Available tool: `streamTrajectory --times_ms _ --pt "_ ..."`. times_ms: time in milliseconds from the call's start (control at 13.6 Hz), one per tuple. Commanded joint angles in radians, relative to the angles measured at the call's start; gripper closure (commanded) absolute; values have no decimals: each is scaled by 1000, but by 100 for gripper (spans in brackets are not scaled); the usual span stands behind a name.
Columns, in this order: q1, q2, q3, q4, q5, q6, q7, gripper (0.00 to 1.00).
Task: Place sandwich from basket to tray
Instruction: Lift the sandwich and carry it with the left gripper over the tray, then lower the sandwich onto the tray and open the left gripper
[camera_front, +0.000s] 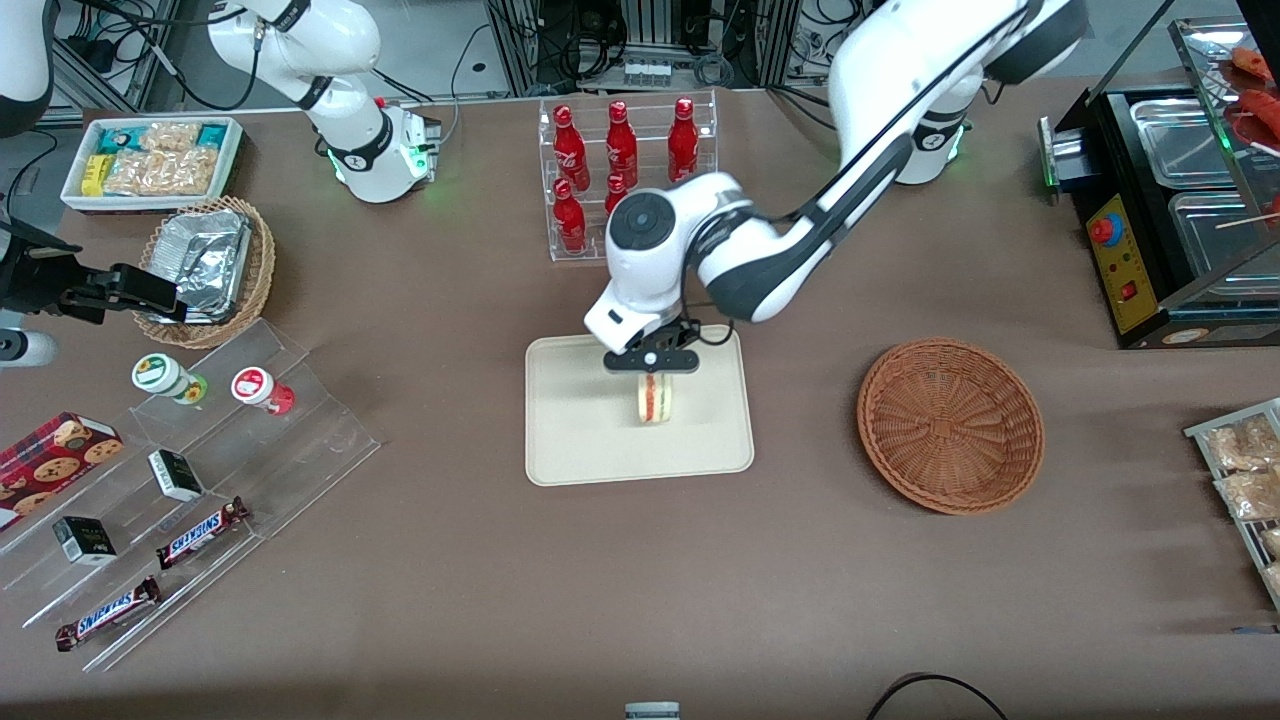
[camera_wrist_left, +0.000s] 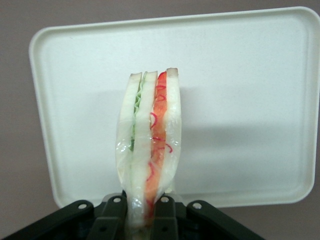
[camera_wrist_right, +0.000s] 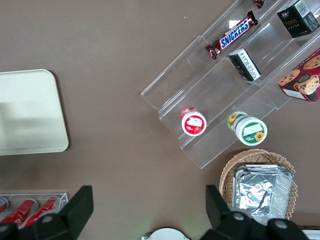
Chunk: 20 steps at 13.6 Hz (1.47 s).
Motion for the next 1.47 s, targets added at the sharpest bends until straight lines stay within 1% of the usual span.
streamTrajectory --times_ms 0,147,367,587,661,734,807,1028,1321,1394 --pt "-29 71 8 48 37 63 -55 100" --pt "-38 82 22 42 58 75 -73 100" --pt "-49 108 28 45 61 77 -85 100" --pt "-75 109 83 46 58 80 -95 100" --pt "-80 115 86 48 58 89 -95 84" --pt "-81 115 86 46 60 115 -93 29" --pt "-81 117 86 48 58 129 -92 1" --pt "-75 82 86 54 57 114 -93 0" --pt "-65 -33 83 60 40 10 -98 0" --pt "-52 -59 83 60 26 -12 -96 0"
